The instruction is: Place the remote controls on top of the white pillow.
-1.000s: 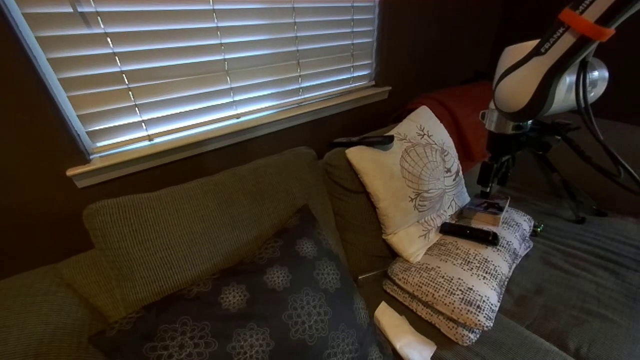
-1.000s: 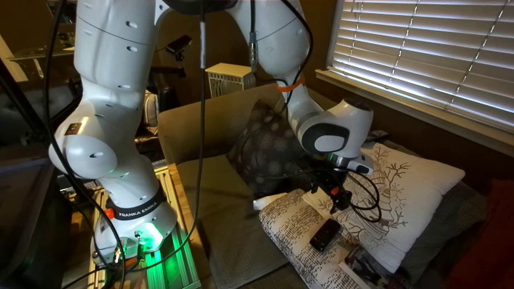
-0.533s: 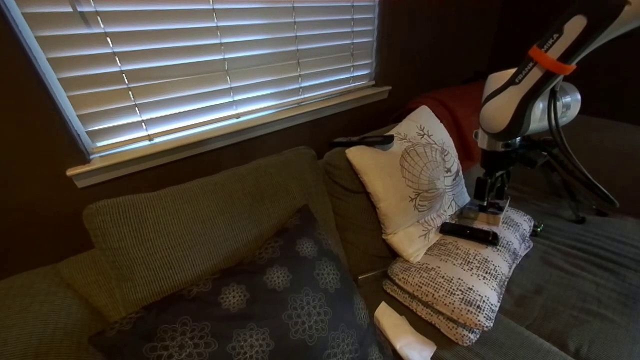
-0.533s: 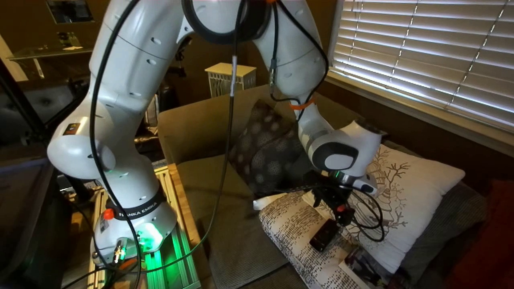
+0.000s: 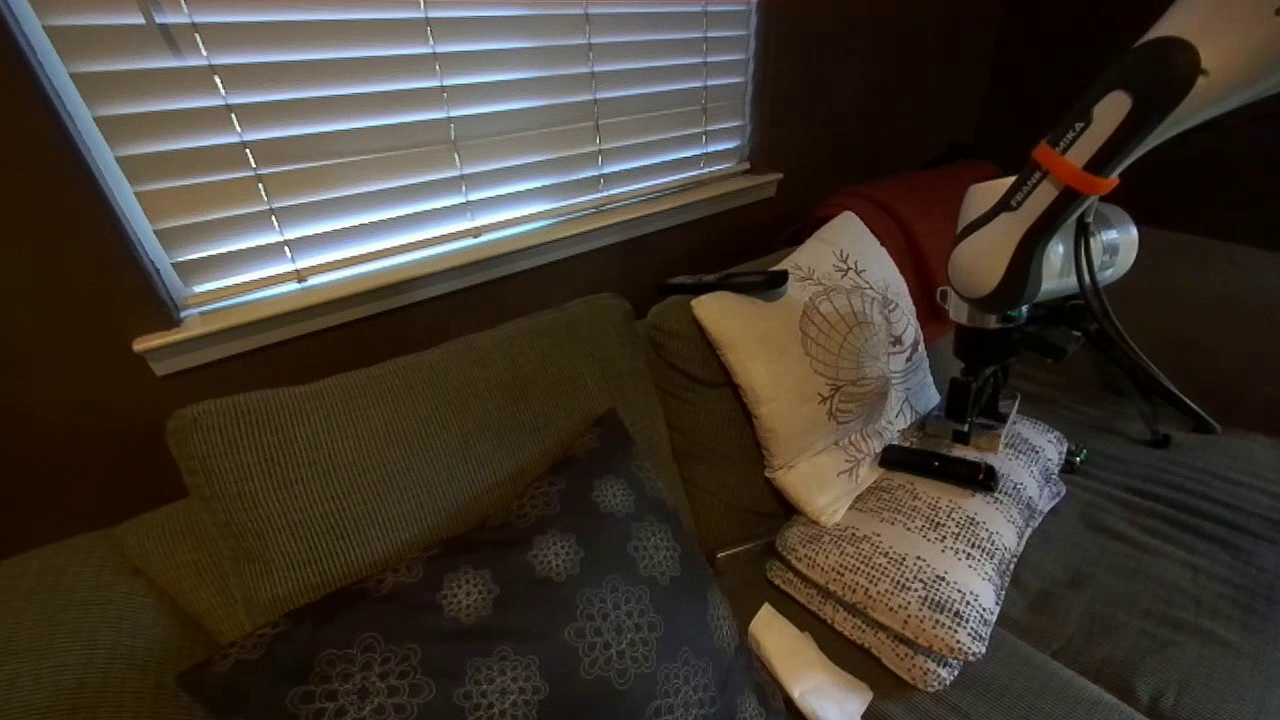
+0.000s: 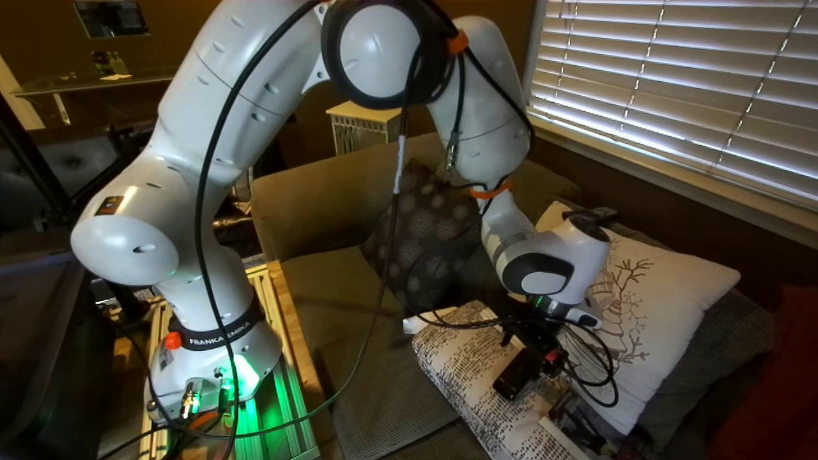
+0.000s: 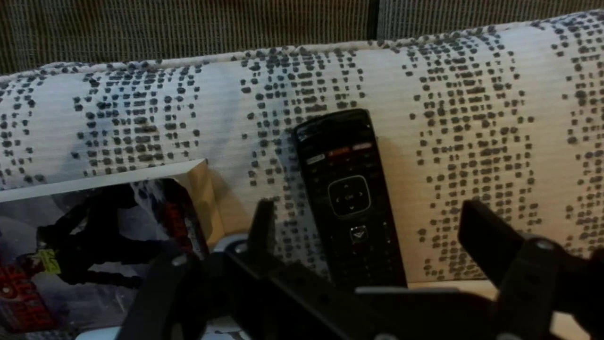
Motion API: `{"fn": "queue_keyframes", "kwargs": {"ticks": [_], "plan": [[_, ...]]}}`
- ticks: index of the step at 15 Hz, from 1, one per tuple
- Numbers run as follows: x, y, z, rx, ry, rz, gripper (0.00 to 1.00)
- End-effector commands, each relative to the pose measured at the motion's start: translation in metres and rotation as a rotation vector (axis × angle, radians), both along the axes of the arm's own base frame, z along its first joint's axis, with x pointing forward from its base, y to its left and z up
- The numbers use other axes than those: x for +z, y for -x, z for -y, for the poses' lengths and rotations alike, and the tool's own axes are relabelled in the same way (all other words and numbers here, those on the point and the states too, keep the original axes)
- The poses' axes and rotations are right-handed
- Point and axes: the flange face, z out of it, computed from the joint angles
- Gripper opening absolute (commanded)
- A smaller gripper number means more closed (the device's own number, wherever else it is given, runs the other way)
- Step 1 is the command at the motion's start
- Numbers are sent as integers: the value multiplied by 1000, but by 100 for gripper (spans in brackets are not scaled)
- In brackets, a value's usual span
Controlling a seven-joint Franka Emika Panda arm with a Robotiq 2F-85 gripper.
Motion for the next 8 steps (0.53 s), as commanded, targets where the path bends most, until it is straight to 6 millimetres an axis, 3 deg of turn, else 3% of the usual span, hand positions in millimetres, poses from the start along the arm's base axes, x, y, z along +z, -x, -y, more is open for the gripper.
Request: {"fn": "queue_keyframes", "kwargs": {"ticks": [1,8], "plan": [[-2,-1,0,1,0,-1,100],[-28,-12,-12,157,59,45,100]]}}
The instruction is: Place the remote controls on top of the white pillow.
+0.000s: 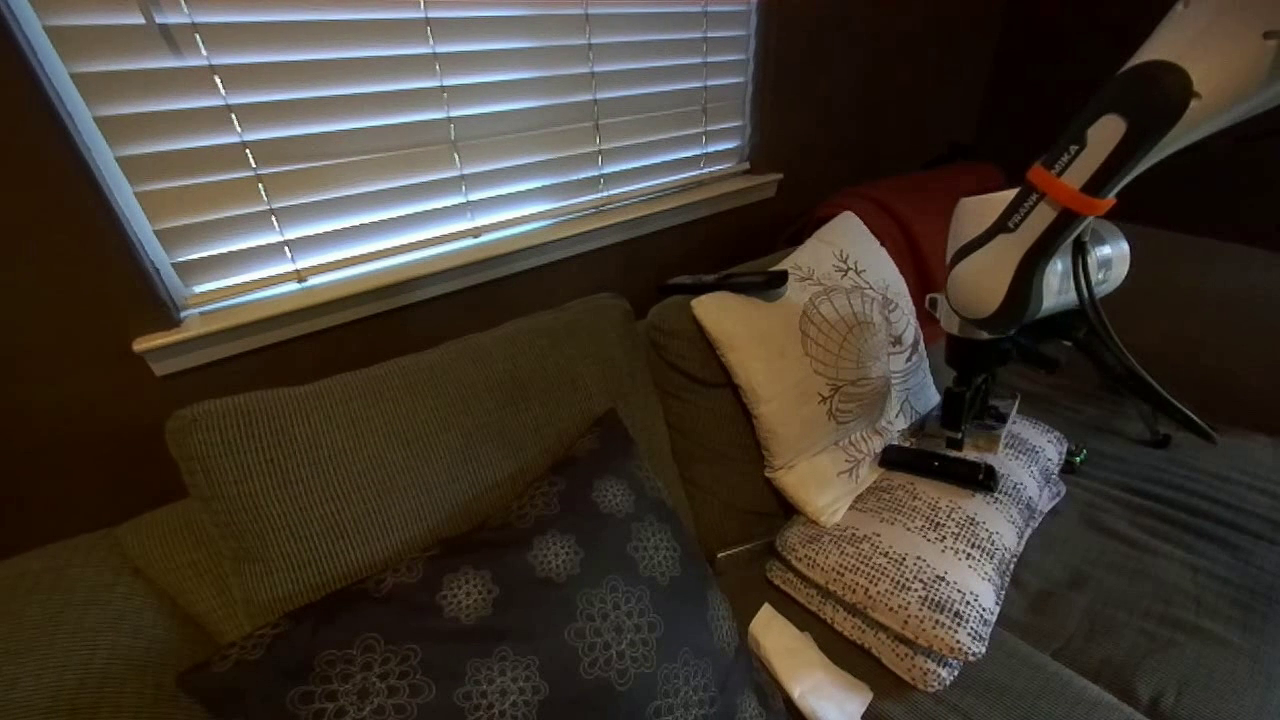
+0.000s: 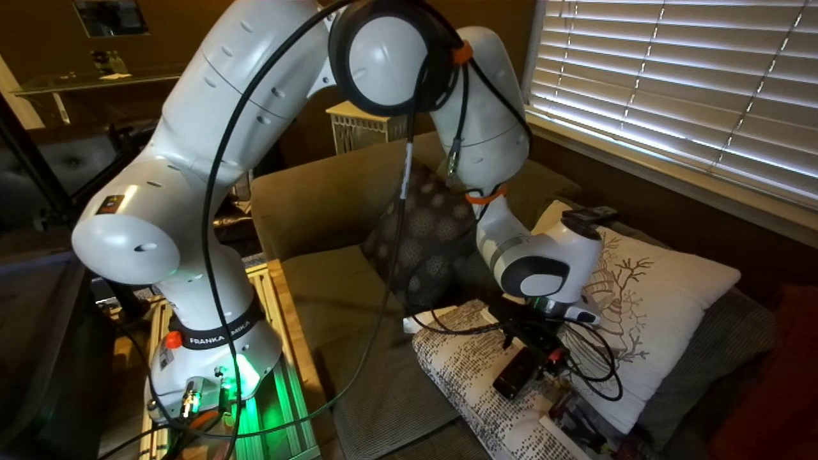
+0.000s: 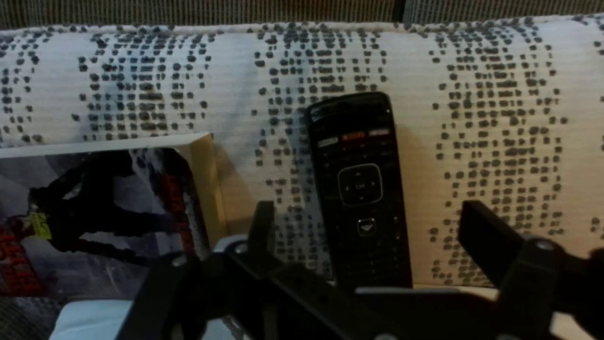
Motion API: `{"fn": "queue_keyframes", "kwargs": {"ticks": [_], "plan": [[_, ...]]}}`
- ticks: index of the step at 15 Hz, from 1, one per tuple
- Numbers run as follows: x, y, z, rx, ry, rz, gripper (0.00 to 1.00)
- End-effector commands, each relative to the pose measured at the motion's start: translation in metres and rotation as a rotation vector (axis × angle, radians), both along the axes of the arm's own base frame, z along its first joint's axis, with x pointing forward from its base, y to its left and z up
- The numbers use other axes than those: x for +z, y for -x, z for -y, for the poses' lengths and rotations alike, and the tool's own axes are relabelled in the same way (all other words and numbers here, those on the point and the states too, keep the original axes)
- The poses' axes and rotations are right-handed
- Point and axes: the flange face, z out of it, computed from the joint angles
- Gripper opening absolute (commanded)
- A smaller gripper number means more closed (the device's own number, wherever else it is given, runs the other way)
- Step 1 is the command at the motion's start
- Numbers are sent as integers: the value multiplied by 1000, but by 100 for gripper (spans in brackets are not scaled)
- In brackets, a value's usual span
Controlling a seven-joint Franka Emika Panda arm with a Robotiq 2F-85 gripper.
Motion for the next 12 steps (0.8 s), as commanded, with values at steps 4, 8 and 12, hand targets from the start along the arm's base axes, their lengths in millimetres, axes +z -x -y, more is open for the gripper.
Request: {"fn": "queue_keyframes", "kwargs": {"ticks": [4,8,12], "plan": [[-34,-7,-16,105,-19,-9,100],[-43,-15,-14,154,-32,-7,100],[-49,-23,-8,202,-29,-8,100]]}}
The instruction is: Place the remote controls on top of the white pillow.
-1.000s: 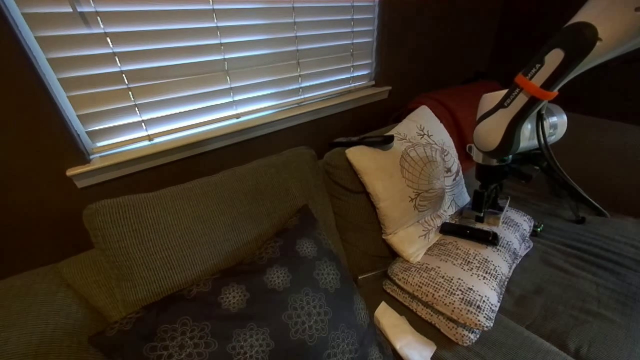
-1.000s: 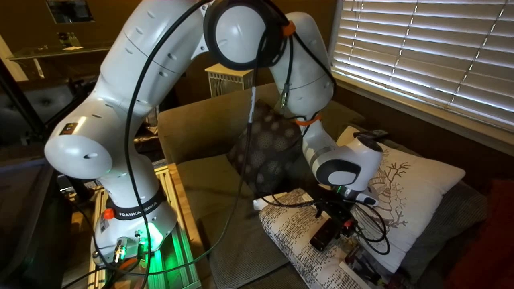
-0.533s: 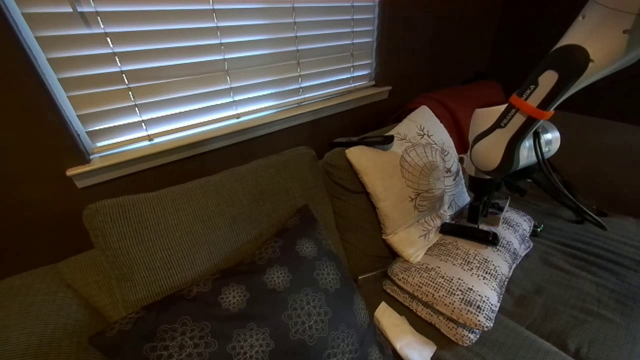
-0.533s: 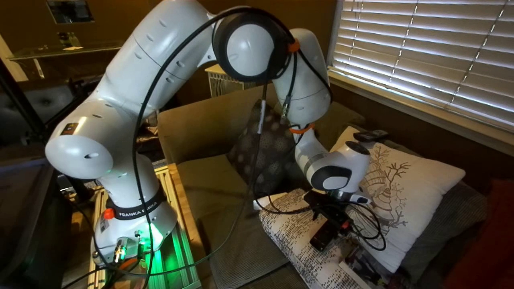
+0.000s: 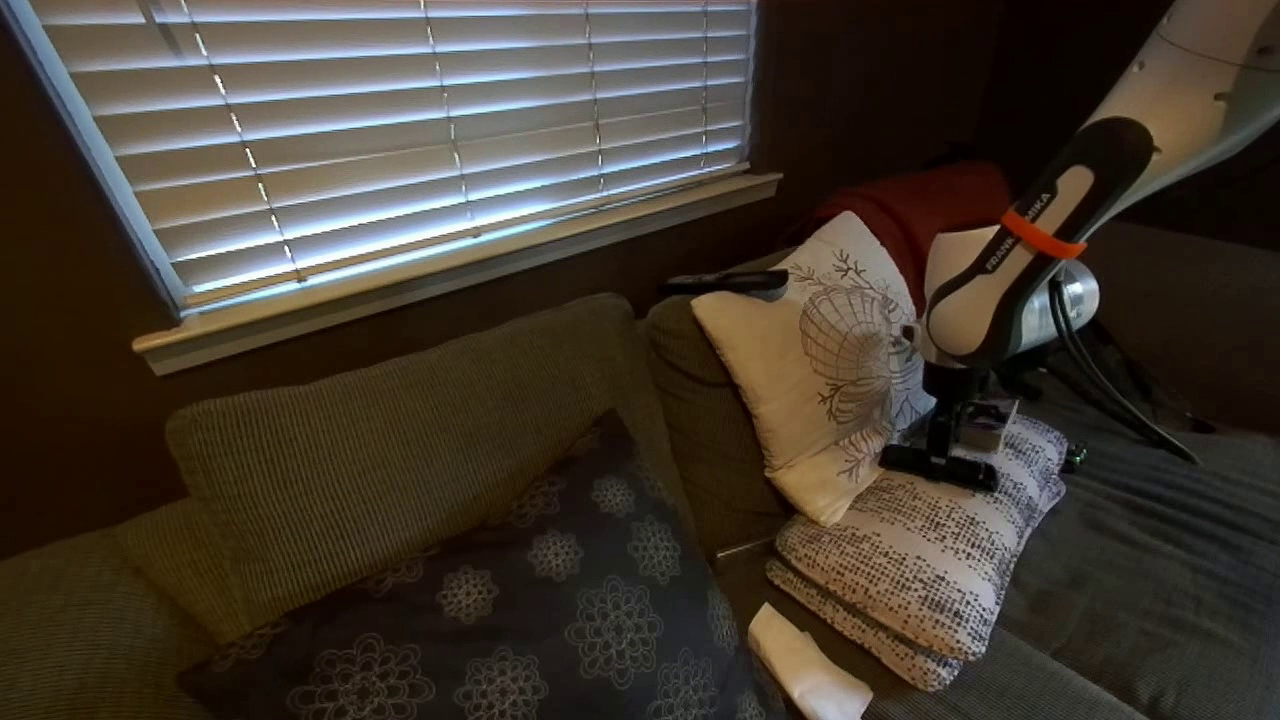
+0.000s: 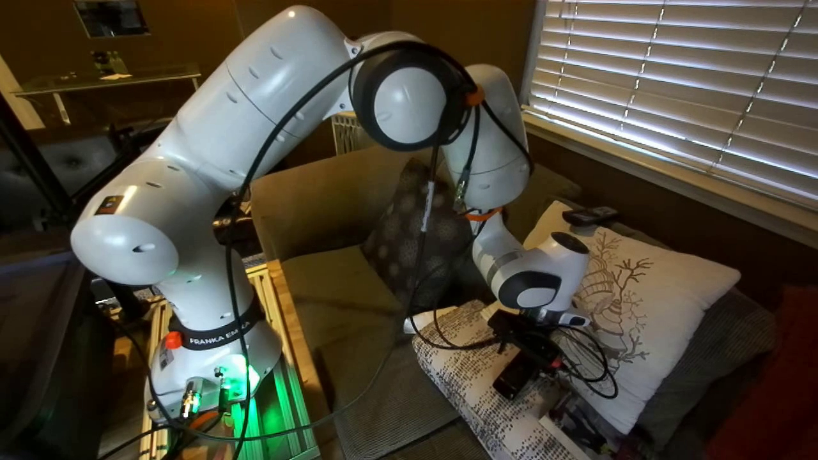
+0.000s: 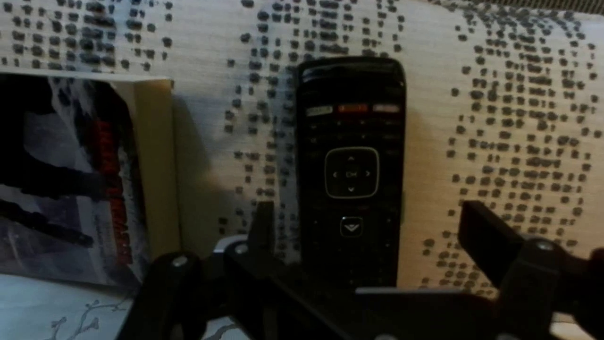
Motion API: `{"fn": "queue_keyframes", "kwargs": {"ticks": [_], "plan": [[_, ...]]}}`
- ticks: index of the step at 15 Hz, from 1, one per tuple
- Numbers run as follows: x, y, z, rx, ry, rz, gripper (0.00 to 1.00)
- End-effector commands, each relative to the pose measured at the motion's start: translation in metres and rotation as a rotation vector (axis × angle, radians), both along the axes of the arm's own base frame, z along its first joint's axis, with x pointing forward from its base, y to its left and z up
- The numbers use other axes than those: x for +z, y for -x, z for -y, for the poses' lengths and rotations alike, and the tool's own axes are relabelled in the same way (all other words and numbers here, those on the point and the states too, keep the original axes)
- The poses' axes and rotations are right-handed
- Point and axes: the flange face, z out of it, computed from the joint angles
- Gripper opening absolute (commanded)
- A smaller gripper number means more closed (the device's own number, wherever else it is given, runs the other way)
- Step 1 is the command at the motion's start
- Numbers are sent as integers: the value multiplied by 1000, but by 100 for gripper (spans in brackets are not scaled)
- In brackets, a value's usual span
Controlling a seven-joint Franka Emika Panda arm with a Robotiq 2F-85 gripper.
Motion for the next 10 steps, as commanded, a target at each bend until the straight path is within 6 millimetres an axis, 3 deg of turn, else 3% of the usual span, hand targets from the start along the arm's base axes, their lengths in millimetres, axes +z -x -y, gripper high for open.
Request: {"fn": "queue_keyframes", "kwargs": {"ticks": [1,7,8,9,10], "plan": [[-10,-12,8,57,-6,-13,100],[-23,-18,6,82,-45,-70,97],[-24,-19,5,86,-46,-76,89],[-25,-20,5,90,-49,-81,73],[-26,-22,6,94,-52,-81,69]]}}
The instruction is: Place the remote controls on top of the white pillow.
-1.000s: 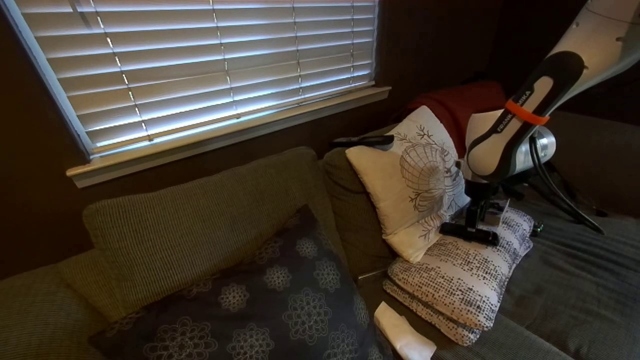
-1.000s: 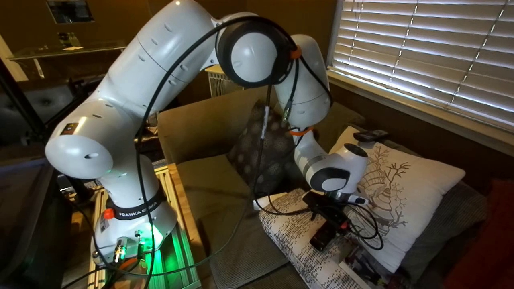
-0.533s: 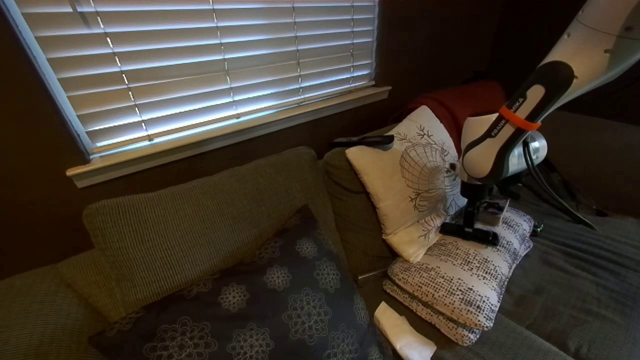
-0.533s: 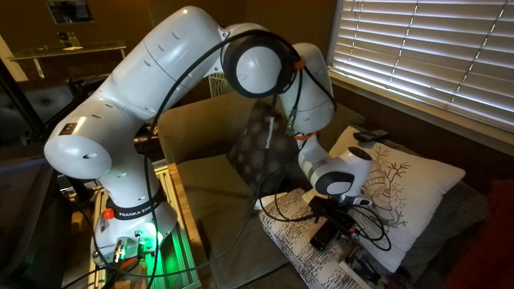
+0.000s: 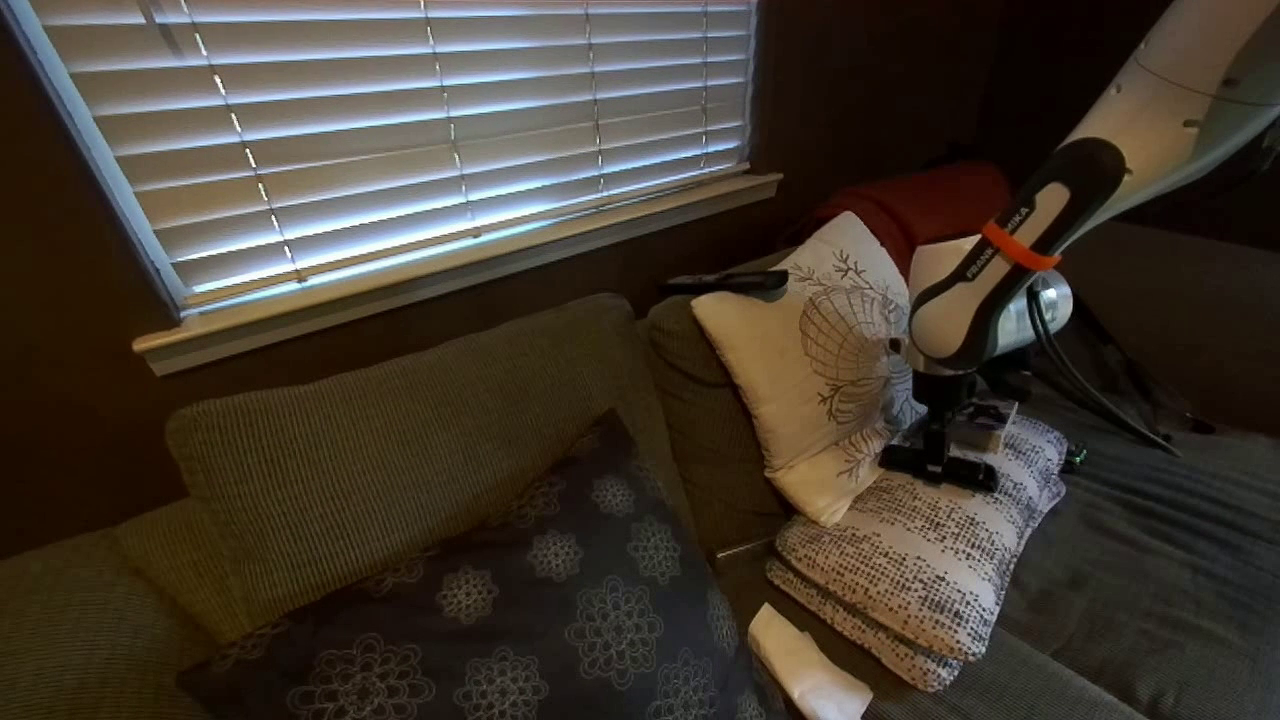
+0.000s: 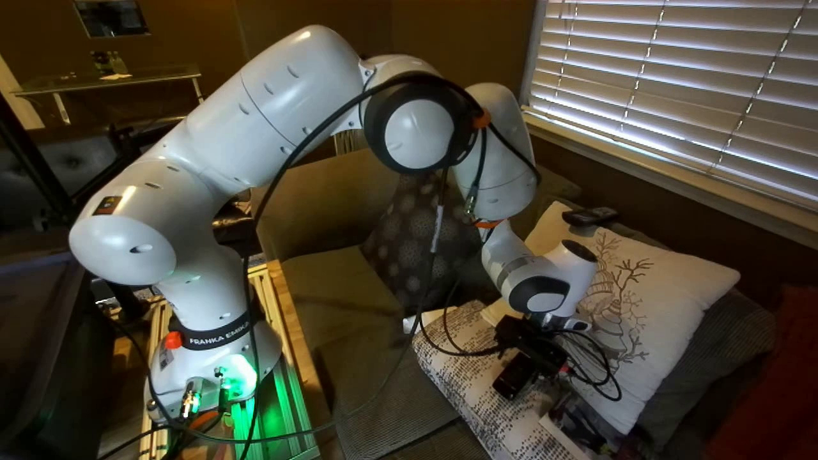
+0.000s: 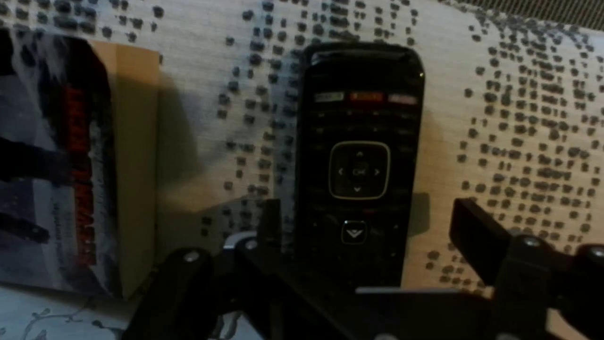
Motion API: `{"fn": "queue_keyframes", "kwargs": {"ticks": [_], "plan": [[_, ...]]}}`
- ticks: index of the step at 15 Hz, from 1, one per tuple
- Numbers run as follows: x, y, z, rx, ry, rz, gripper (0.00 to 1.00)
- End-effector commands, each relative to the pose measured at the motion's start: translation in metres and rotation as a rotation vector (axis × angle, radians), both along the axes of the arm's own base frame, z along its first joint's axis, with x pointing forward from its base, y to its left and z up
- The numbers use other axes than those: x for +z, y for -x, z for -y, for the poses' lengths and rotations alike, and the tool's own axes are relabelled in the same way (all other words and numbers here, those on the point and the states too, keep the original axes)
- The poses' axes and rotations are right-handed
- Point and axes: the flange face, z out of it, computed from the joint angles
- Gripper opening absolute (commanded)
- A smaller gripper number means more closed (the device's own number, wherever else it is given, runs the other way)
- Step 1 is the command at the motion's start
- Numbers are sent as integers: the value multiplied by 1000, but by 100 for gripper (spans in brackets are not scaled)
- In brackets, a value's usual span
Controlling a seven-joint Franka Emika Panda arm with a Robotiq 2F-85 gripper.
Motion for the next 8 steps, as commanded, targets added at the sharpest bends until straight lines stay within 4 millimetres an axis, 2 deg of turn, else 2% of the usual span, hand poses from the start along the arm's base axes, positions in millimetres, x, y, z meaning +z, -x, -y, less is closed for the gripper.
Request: {"fn": "queue_keyframes", "kwargs": {"ticks": [1,5,8], "plan": [[-7,-9,4,30,-13,-16,60],[-7,-13,5,27,-2,-11,35],[-6,-13,4,28,-6,-20,35]]}}
